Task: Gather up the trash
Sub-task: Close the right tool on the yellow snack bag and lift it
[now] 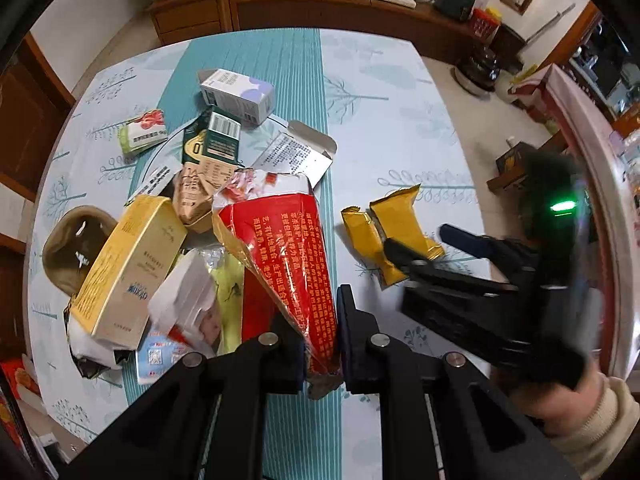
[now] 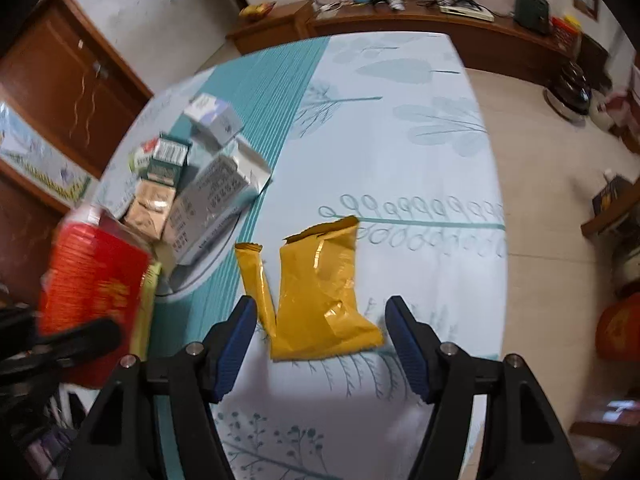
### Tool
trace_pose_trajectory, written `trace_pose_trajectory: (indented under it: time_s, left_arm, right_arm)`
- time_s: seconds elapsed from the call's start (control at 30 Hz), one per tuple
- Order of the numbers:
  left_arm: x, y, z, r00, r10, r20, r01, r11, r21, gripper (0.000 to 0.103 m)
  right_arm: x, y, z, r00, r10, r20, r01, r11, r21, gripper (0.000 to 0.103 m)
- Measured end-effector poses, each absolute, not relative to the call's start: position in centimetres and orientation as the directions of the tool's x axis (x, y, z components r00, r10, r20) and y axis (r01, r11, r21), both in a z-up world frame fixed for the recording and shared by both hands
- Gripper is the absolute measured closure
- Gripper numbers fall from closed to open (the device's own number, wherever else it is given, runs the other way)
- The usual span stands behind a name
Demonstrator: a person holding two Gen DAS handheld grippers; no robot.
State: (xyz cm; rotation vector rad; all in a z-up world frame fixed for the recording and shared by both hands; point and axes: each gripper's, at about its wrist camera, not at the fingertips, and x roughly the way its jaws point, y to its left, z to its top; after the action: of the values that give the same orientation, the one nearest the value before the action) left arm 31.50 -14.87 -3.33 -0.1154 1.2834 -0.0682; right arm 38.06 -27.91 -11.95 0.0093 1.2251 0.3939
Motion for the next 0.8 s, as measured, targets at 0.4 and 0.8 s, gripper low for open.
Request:
trace_pose_trajectory:
  time_s: [0.4,0.8]
  left_arm:
    - [27.2,-13.7,0.5,0.327,-0.182,-0.927,0.014,0.982,-0.188,0.092]
    - [18.9,-10.0,2.1,0.316,-0.215,-0.924,0.172,0.971,-0.167,0.092]
  right_arm:
    - [35.0,-26.2,-12.1,0.297,0.251,-0.922,-0.343,0.928,0.142,0.079]
    - [23.8,-27.4,-5.7,0.352,0.345,-0.87,-0.197,0.936,0.291,0.079]
